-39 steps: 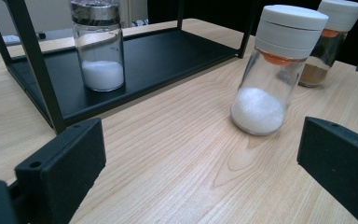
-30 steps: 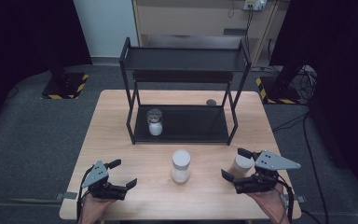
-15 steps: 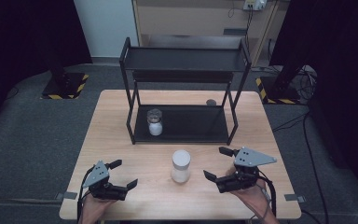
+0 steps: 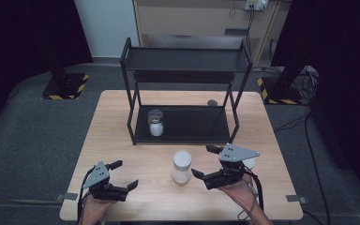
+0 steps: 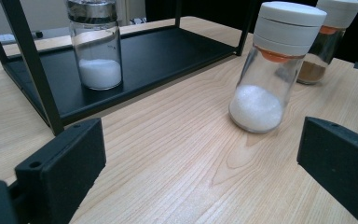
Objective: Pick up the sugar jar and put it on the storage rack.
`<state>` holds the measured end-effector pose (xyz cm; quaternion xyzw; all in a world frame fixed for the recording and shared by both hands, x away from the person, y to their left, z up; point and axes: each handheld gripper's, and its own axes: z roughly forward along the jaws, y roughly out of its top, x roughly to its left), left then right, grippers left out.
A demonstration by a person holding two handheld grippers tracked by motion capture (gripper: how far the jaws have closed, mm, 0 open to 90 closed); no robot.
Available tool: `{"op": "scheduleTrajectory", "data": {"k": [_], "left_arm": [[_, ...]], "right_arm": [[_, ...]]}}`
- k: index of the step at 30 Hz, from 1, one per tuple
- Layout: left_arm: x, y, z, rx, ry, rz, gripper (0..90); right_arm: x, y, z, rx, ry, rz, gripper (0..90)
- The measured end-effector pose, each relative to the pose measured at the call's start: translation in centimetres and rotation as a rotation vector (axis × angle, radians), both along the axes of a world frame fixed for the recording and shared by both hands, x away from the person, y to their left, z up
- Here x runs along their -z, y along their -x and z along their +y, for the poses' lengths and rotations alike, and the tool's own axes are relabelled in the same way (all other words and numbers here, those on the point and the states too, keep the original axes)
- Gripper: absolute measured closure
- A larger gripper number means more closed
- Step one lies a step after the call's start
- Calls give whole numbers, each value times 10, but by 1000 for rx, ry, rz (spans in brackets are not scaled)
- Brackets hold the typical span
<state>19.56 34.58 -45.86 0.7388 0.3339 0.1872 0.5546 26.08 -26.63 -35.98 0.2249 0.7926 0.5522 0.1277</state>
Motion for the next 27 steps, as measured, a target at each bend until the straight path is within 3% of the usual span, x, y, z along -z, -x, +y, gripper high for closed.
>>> {"op": "scheduleTrajectory", "data": {"k": [13, 27], "left_arm": [[0, -1, -1, 1, -4, 5, 0], [0, -1, 0, -2, -5, 4, 0]], "right_arm": [[14, -20, 24, -17, 17, 35, 68], [29, -29, 47, -27, 71, 41, 85]]}}
